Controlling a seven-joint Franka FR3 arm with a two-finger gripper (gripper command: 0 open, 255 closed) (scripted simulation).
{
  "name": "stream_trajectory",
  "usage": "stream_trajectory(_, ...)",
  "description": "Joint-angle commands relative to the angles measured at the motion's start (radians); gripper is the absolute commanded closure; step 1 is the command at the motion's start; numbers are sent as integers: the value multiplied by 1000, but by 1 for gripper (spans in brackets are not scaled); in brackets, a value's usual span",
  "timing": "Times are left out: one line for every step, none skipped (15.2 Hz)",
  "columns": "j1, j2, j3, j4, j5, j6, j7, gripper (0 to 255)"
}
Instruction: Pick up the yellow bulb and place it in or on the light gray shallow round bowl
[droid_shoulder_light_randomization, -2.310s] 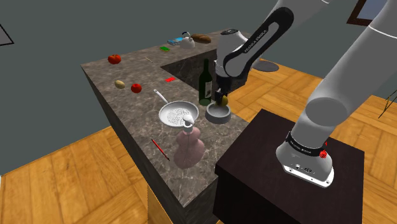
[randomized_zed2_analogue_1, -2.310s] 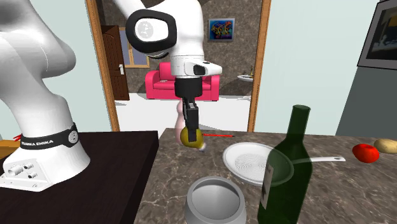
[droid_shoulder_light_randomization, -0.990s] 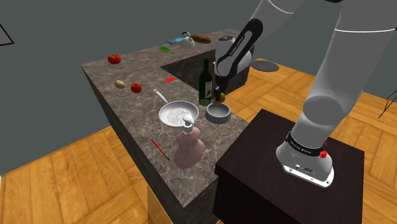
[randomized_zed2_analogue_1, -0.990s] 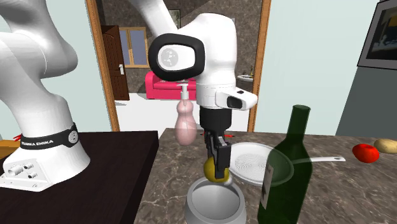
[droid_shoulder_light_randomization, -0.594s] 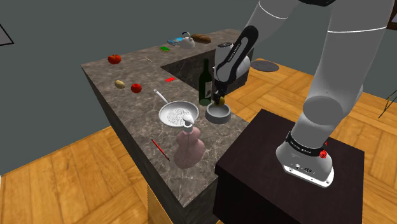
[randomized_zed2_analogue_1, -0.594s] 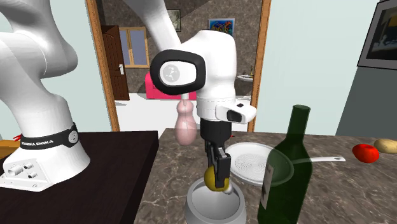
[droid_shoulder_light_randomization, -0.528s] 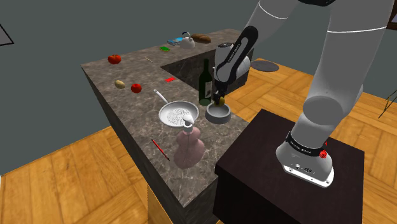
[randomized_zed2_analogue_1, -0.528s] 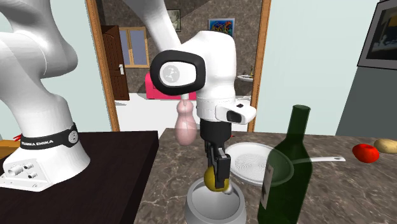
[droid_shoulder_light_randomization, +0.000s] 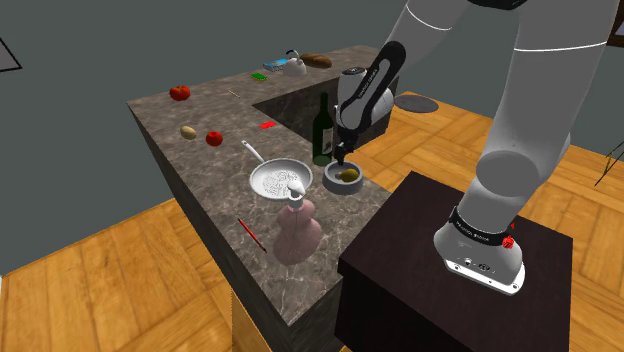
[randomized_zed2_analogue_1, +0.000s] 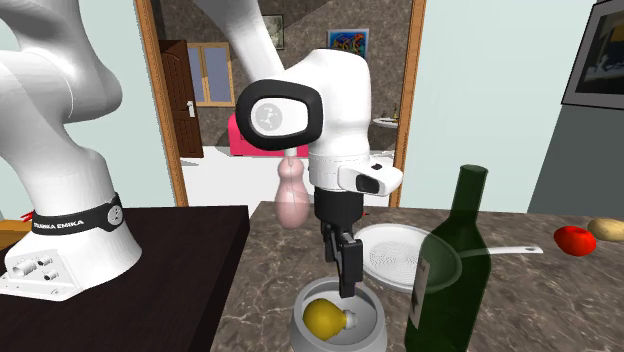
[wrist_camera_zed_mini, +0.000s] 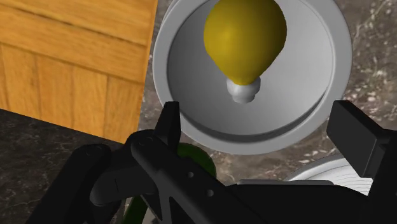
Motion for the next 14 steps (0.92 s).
stream_trajectory(0,0,0,0,0,0,0,0)
stream_trajectory(0,0,0,0,0,0,0,0)
stream_trajectory(0,0,0,0,0,0,0,0)
stream_trajectory(0,-37,3,-5,5,-33,-4,0)
stream_trajectory(0,-73,6,-8,10,-66,-8,0)
stream_trajectory(0,-109,9,-9,15,-100,-11,0)
stream_trajectory(1,-136,11,-9,19,-127,-14,0)
stream_trajectory(1,-136,10,-9,19,-127,-14,0)
stream_trajectory(1,-136,10,-9,19,-127,-14,0)
stream_trajectory(2,-136,10,-9,19,-127,-14,0)
stream_trajectory(1,-136,10,-9,19,-127,-14,0)
stream_trajectory(1,-136,10,-9,19,-127,-14,0)
stream_trajectory(1,-136,10,-9,19,-127,-14,0)
stream_trajectory(1,-136,10,-9,19,-127,-14,0)
